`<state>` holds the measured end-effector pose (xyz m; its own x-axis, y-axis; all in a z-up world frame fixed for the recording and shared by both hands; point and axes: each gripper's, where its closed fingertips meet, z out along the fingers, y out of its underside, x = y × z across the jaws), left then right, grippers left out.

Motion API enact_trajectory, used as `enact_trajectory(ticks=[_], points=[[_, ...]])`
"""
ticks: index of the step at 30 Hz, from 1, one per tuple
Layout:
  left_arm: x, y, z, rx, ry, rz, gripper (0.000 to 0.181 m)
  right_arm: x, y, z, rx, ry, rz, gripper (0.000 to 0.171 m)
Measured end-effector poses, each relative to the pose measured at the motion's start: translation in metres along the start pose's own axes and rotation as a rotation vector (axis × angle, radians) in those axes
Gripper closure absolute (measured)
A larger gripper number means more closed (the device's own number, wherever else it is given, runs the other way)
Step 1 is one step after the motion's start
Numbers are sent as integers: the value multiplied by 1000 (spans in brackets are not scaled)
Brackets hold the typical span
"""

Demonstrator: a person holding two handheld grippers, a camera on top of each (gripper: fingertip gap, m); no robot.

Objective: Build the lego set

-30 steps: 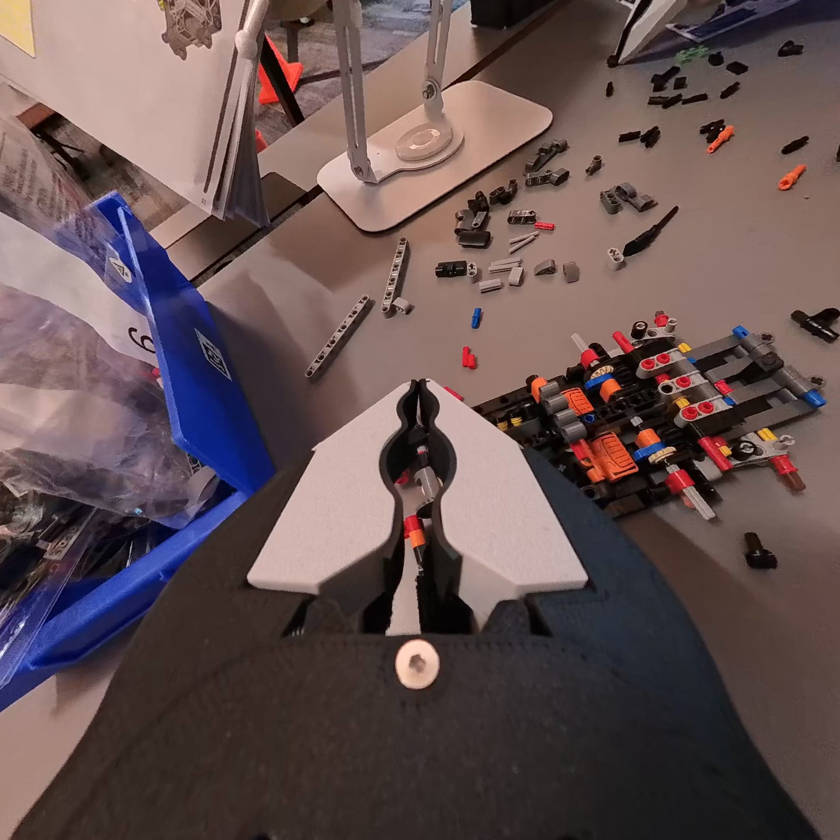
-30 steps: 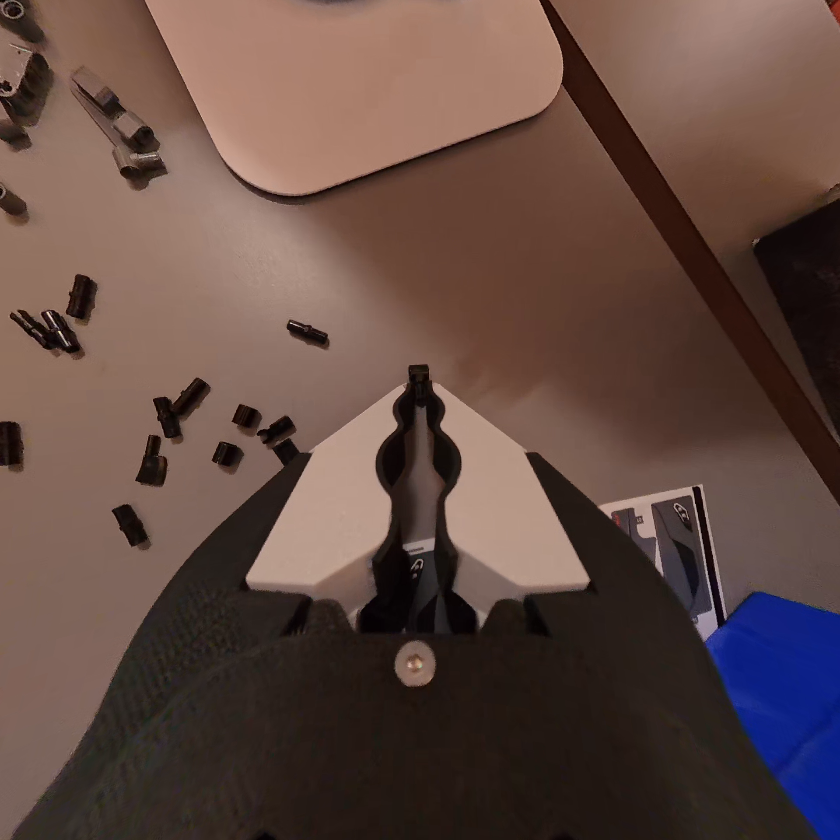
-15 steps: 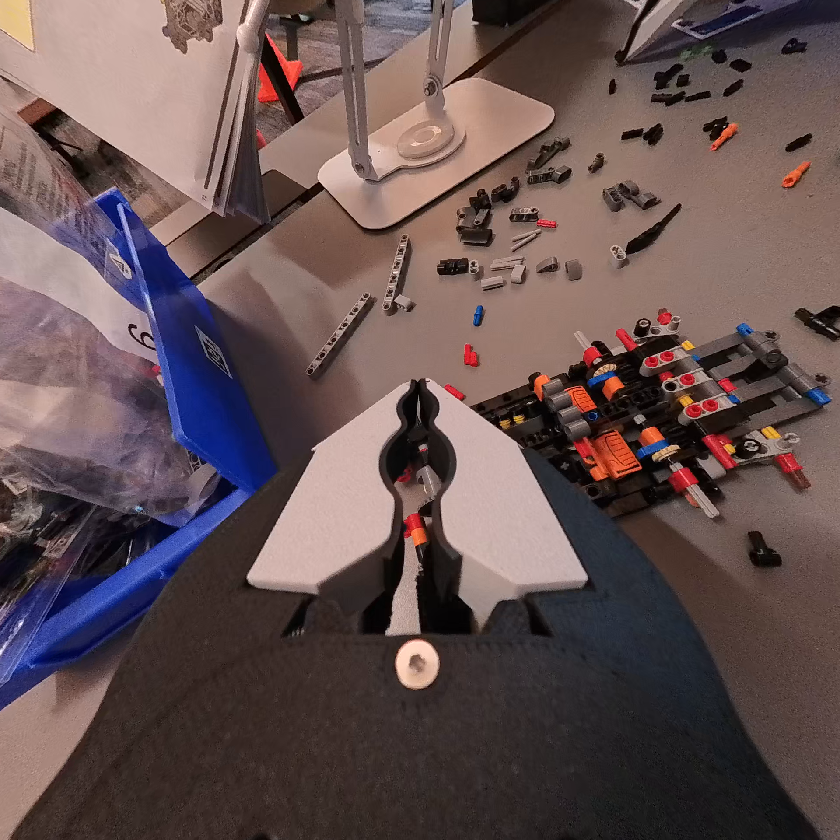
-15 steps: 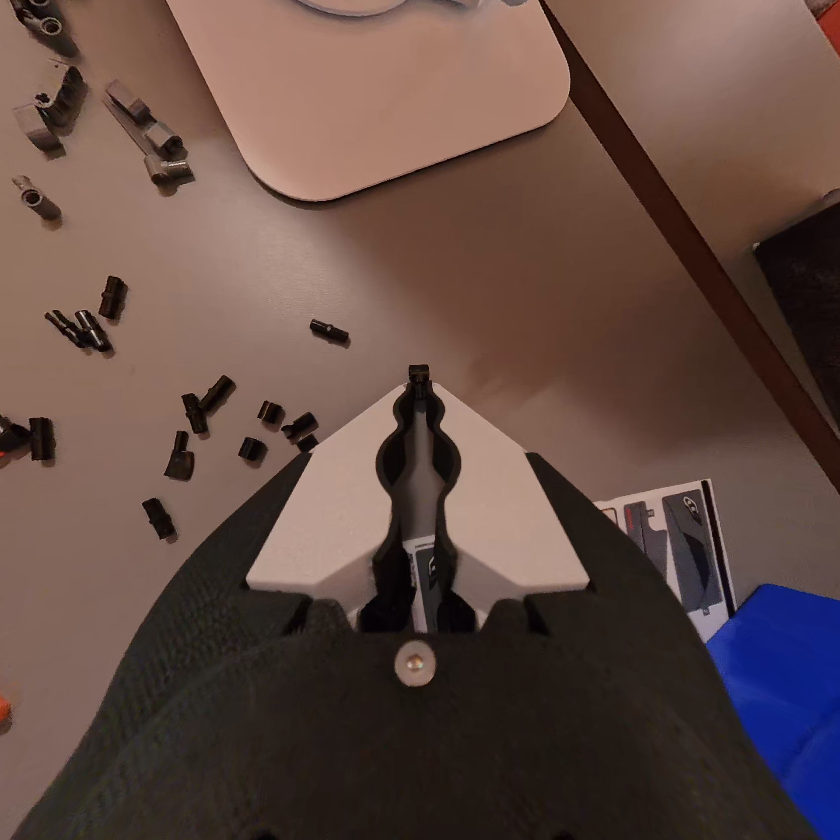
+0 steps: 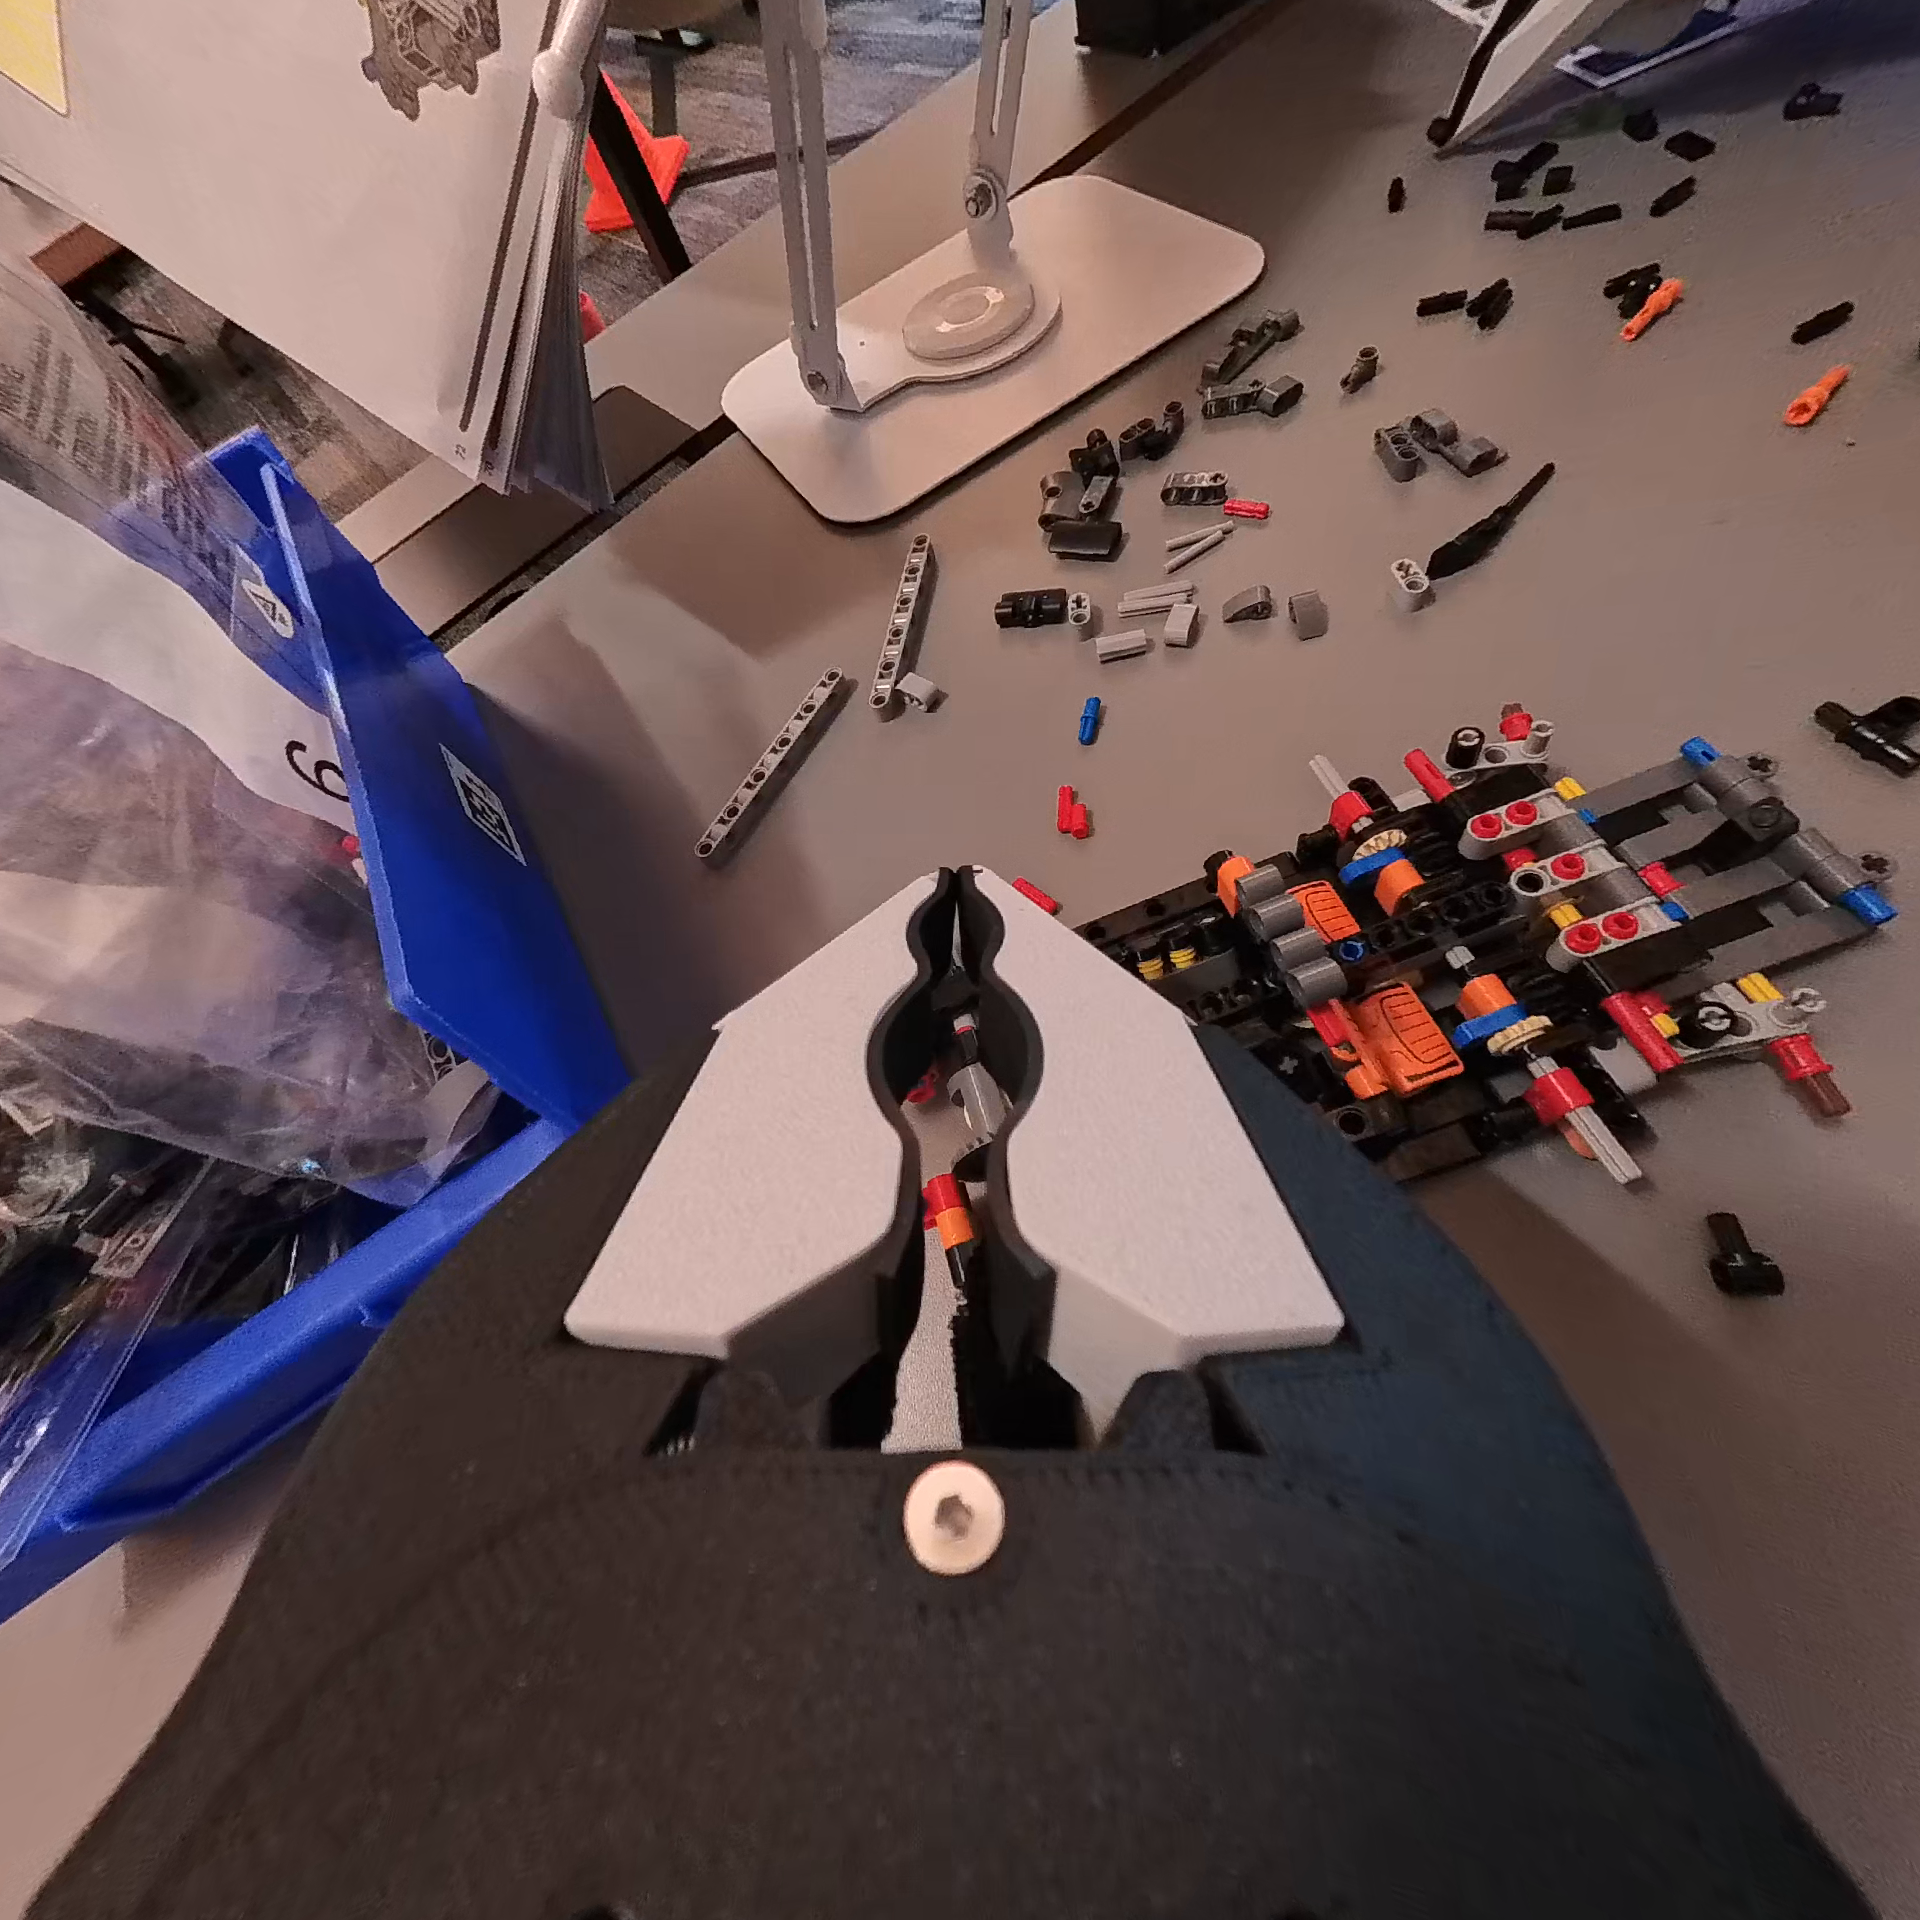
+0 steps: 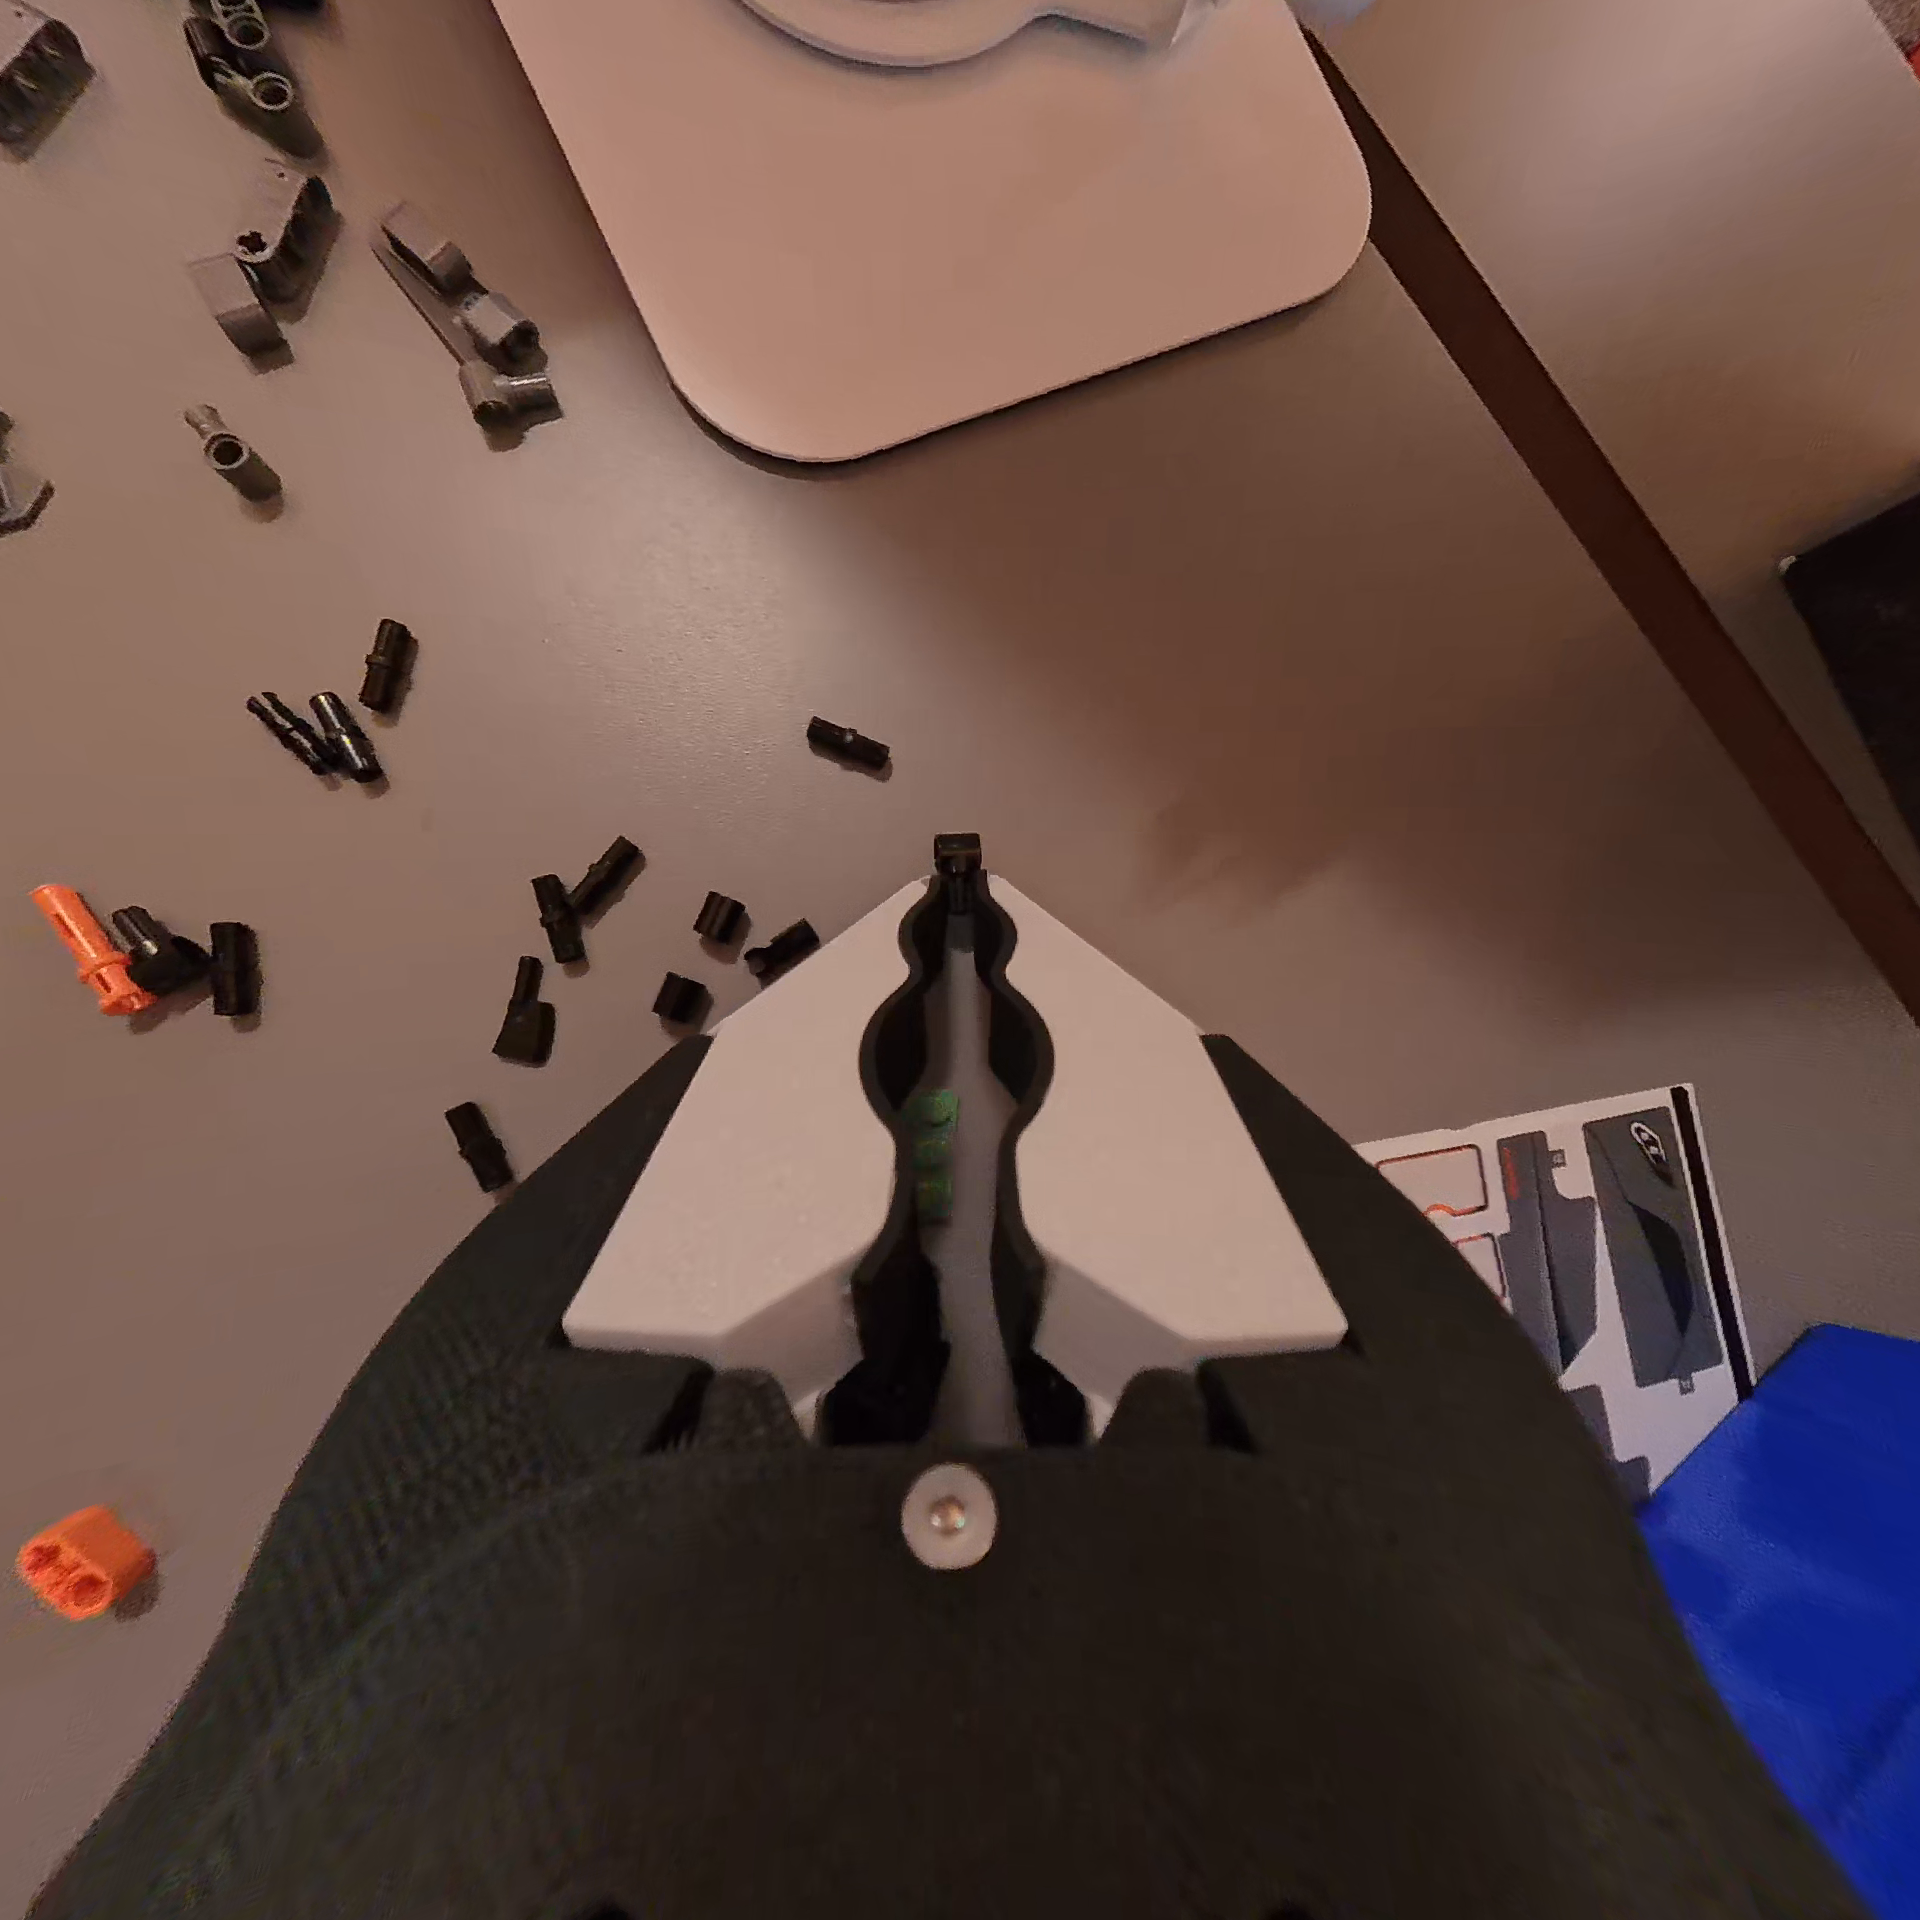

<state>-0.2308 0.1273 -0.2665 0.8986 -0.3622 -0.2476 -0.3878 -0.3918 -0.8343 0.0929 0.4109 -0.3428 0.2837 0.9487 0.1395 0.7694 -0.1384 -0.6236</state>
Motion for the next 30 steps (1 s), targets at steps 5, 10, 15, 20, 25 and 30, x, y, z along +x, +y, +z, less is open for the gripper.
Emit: enact_trajectory(ticks=[5,10,15,20,25,30], points=[[0,0,0,0,0,0,181,-5,-4,-4,14,-2,-3,168],[1,0,1,-1,2,0,181,-13,-6,-9,28,-7,-5,168],[1,0,1,-1,4,-1,181,-20,-7,-13,31,-10,-10,168],[2,0,2,0,7,-2,181,-26,-10,-18,43,-13,-13,169],[3,0,3,-1,9,-3,181,-33,-12,-22,53,-18,-17,169],[3,1,4,-2,12,-2,181,-39,-15,-26,61,-23,-22,169]])
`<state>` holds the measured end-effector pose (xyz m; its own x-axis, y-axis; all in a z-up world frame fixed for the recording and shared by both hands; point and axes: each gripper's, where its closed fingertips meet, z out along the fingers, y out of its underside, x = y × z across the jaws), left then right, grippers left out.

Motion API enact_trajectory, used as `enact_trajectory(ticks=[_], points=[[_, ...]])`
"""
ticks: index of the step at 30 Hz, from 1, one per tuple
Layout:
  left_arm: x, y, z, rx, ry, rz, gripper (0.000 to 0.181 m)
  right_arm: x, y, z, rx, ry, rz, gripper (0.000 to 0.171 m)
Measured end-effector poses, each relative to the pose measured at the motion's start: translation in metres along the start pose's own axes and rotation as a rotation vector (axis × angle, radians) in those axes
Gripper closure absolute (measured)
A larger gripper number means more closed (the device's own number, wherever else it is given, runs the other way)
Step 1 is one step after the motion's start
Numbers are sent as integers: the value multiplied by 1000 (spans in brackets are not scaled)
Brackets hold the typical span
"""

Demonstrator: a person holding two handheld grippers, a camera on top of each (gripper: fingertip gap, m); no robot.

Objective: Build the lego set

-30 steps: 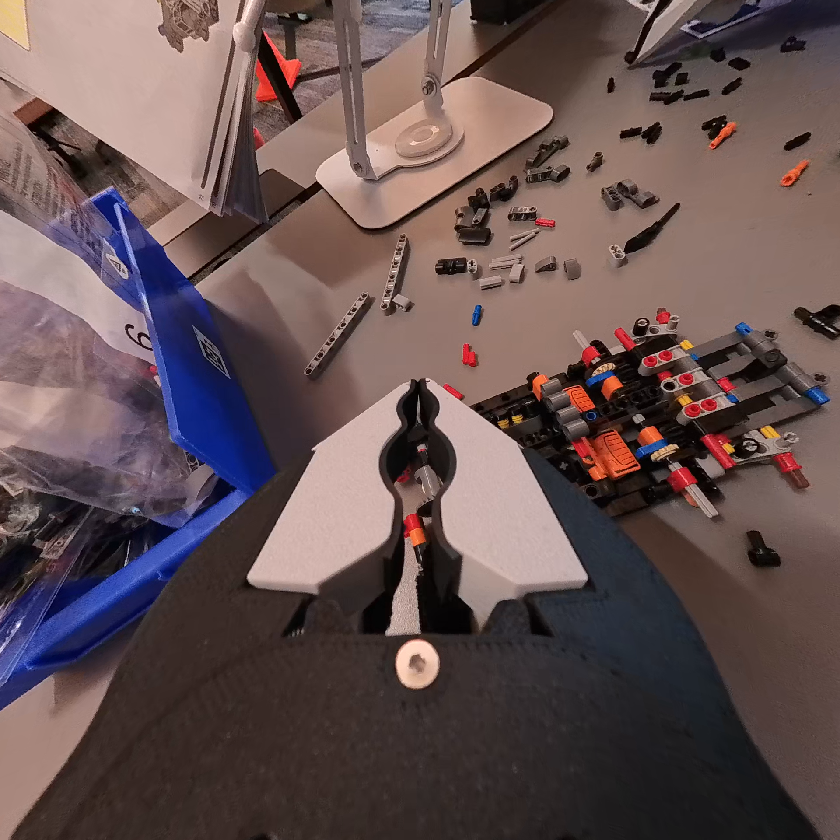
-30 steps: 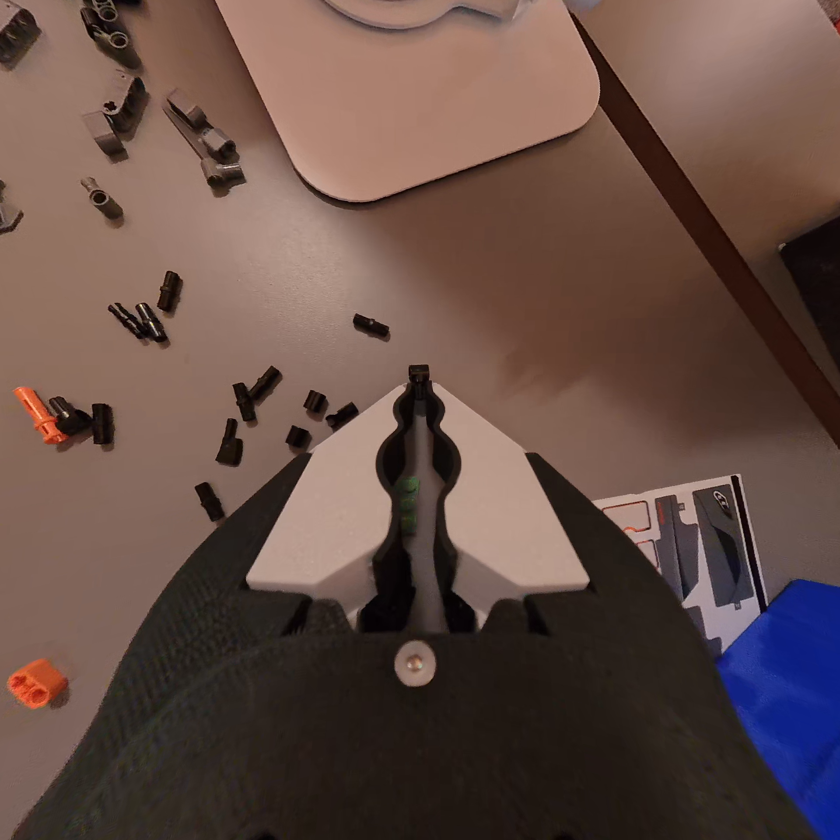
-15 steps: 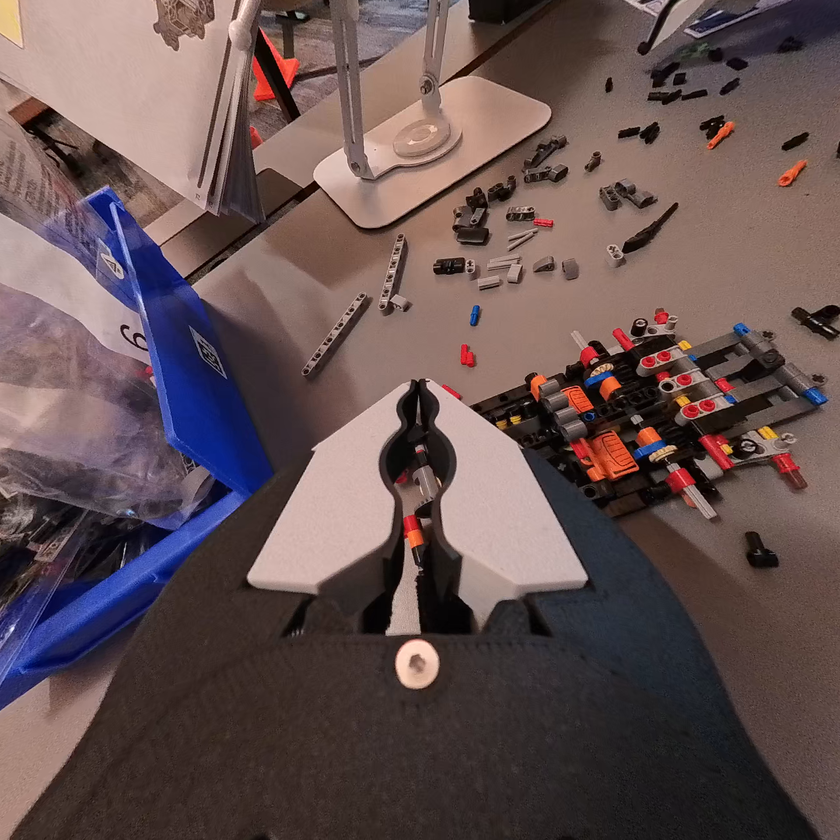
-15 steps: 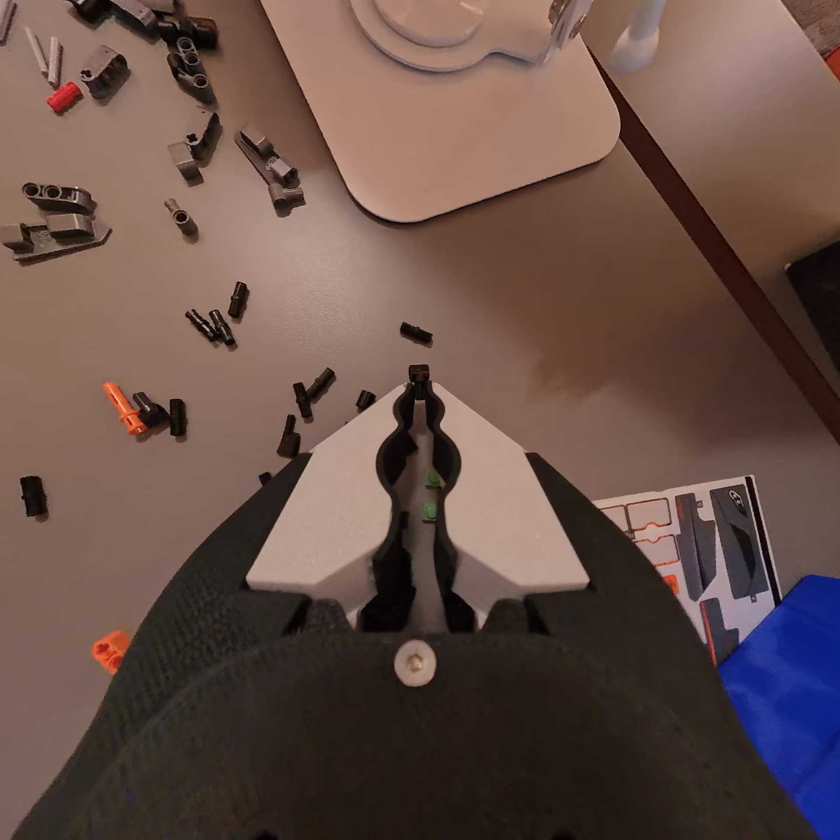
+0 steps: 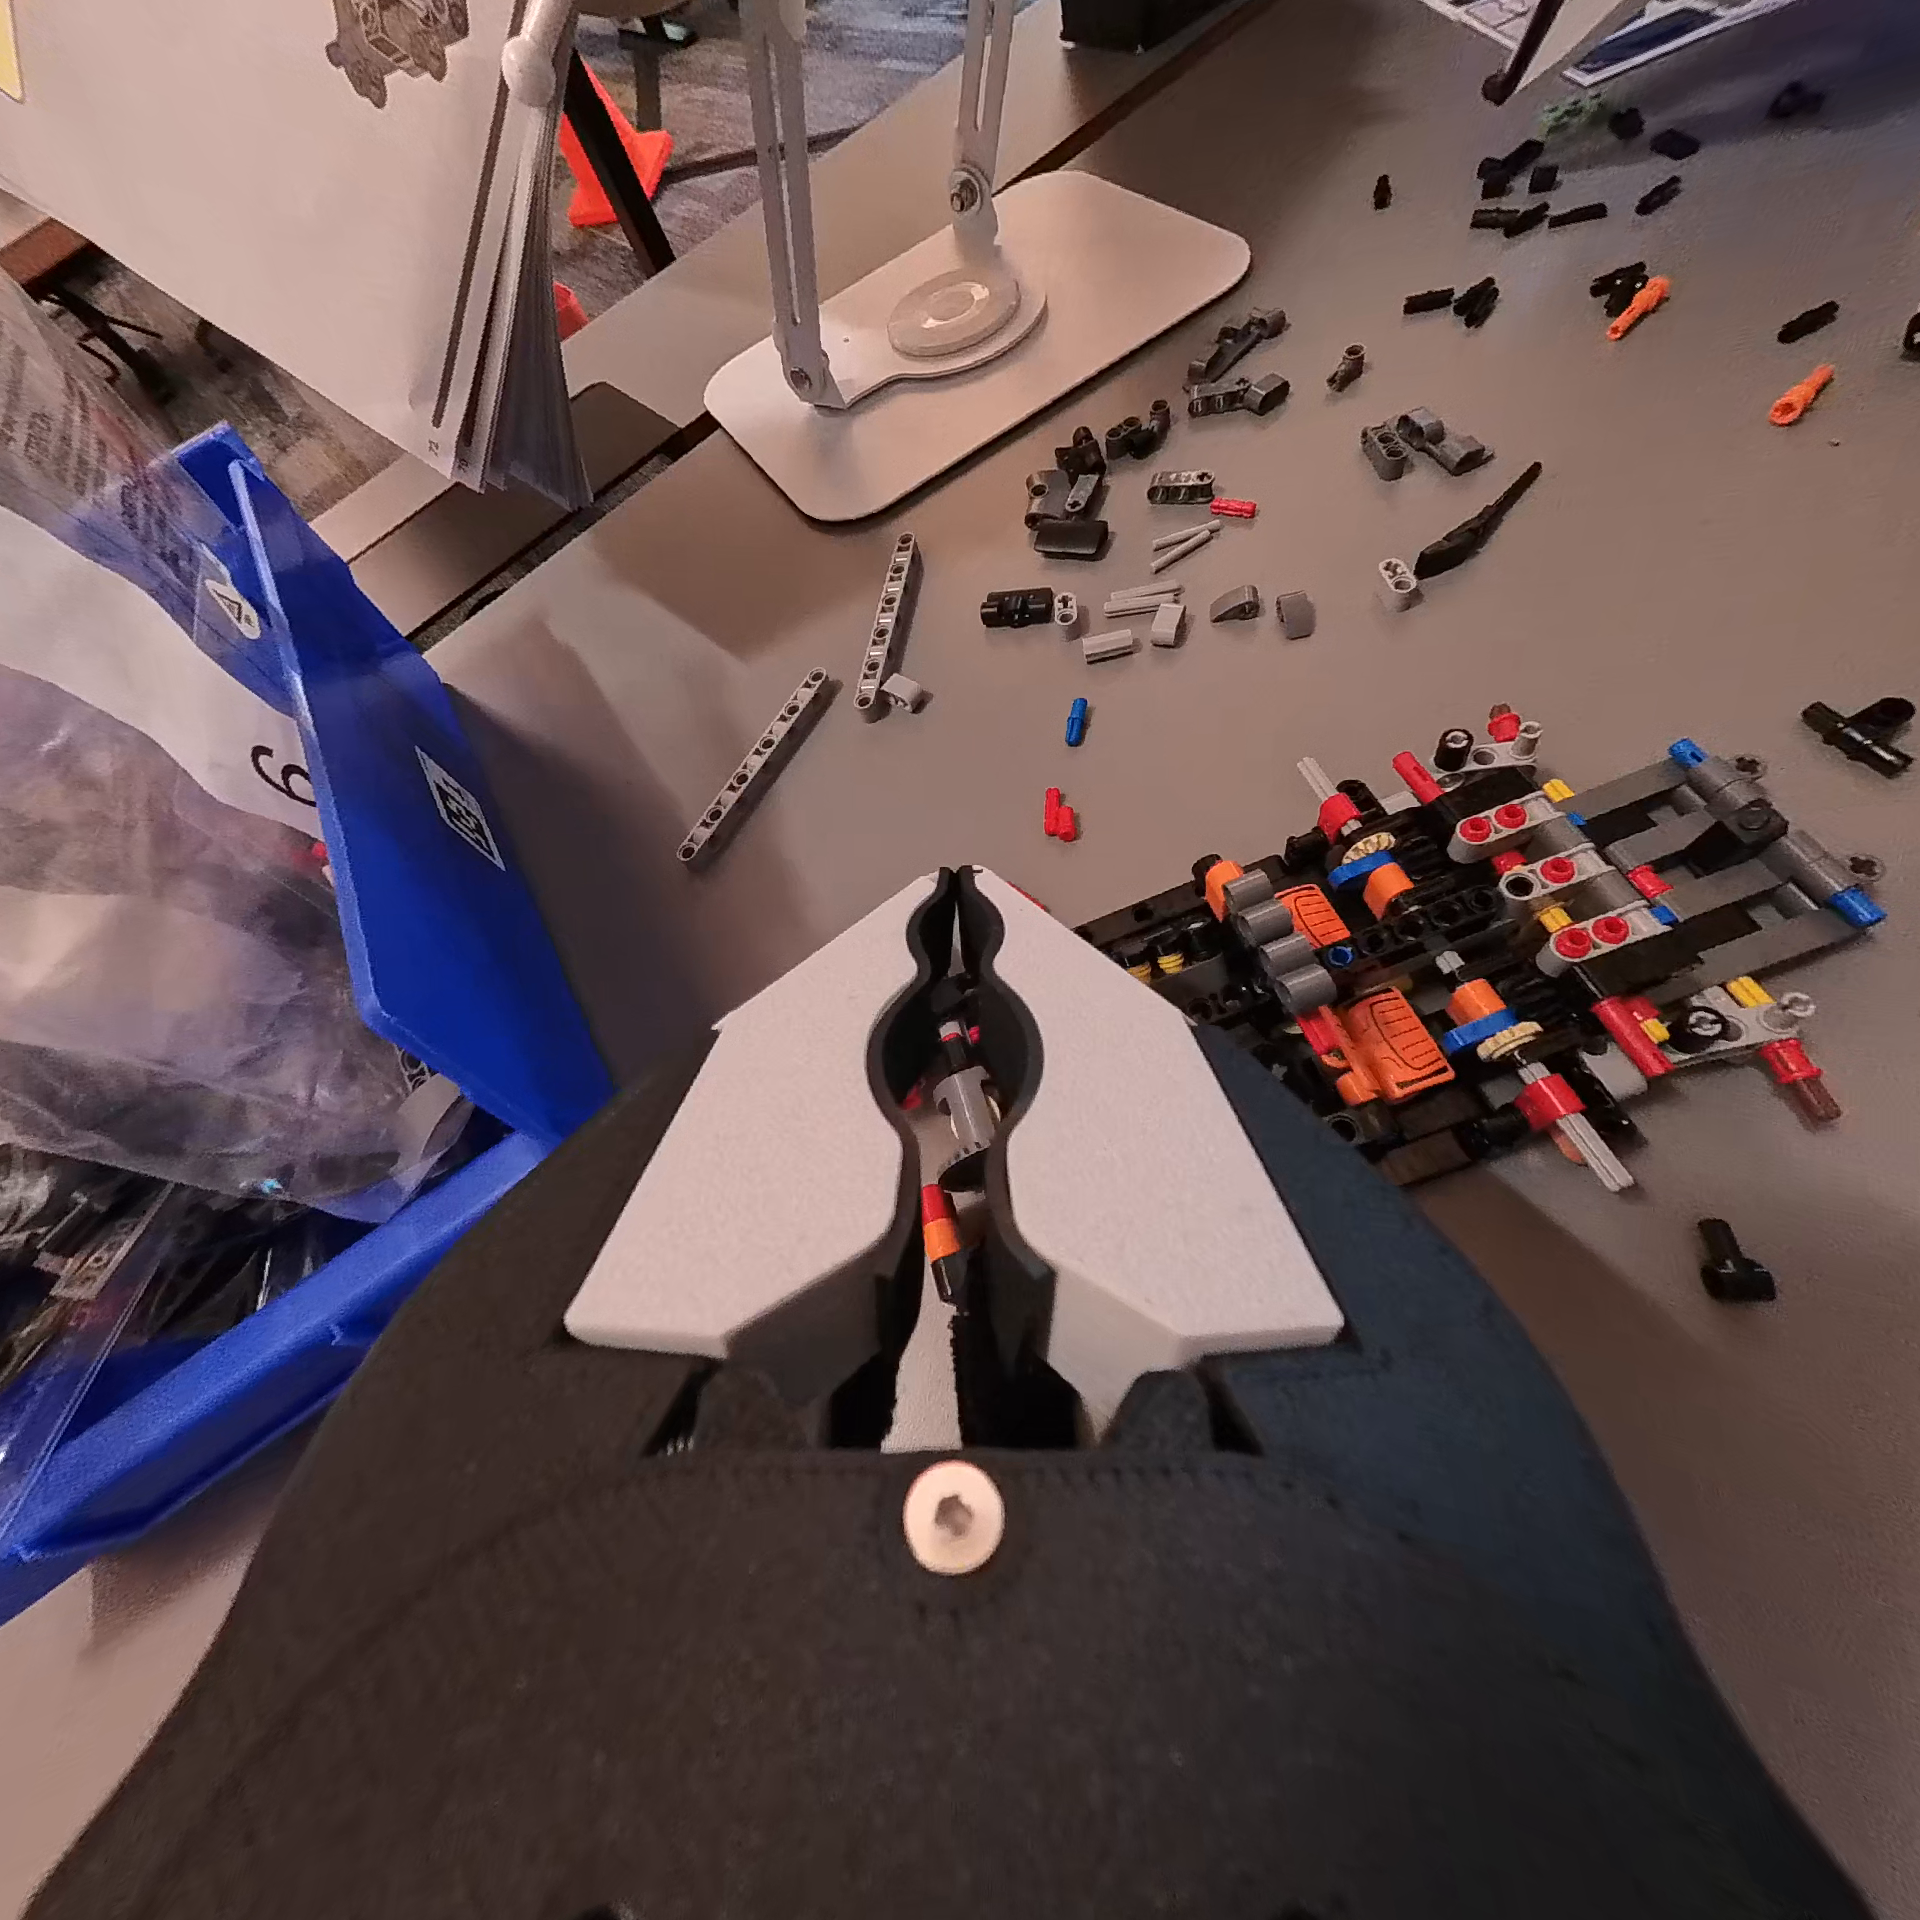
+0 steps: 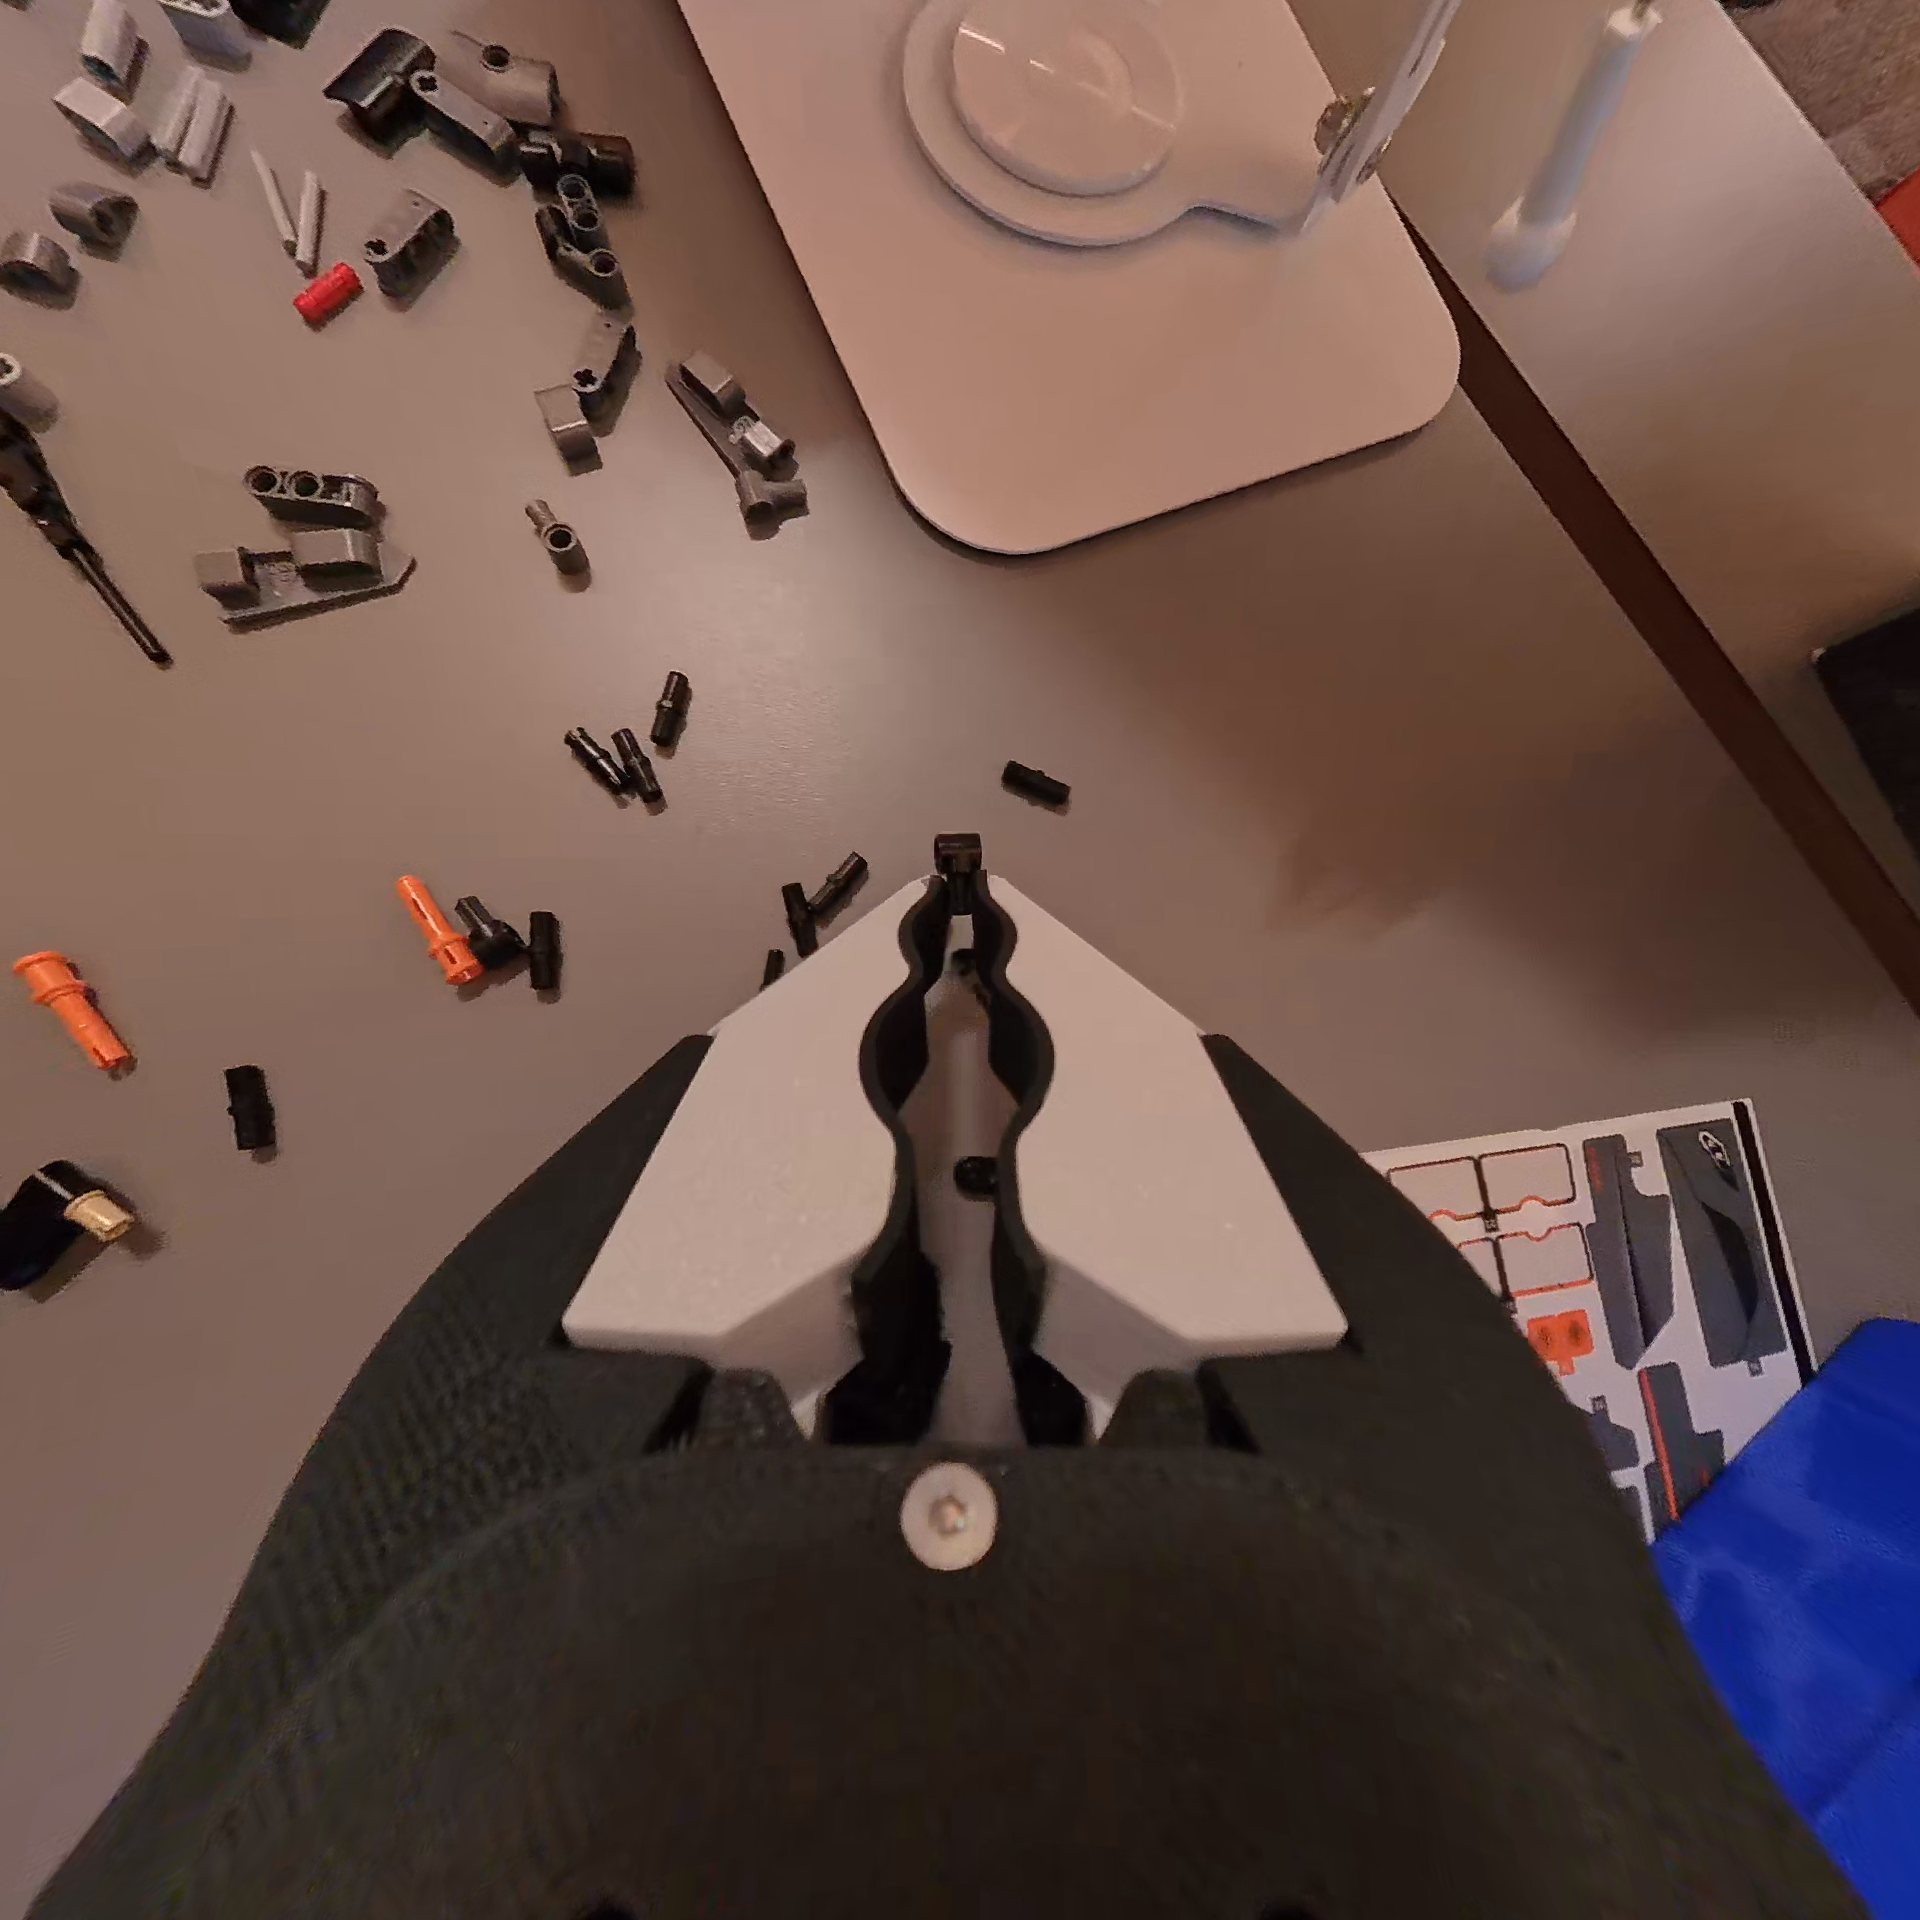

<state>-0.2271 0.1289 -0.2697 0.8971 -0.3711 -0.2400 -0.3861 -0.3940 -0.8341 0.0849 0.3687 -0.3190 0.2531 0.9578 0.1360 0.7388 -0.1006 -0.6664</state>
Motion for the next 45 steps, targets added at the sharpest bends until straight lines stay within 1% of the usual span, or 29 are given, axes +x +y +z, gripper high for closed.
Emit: enact_trajectory(ticks=[17,30,35,42,45], points=[[1,-1,-1,0,-1,6,181,-29,-15,-10,25,-29,-39,169],[2,-1,0,-3,0,9,181,-69,-24,-16,34,-80,-83,168],[2,-1,0,-3,1,9,181,-95,-26,-18,31,-122,-102,168],[3,-1,0,-4,4,11,181,-160,-26,-9,-15,-233,-185,168],[4,-2,0,-5,4,13,181,-179,-26,-6,-33,-259,-216,168]])
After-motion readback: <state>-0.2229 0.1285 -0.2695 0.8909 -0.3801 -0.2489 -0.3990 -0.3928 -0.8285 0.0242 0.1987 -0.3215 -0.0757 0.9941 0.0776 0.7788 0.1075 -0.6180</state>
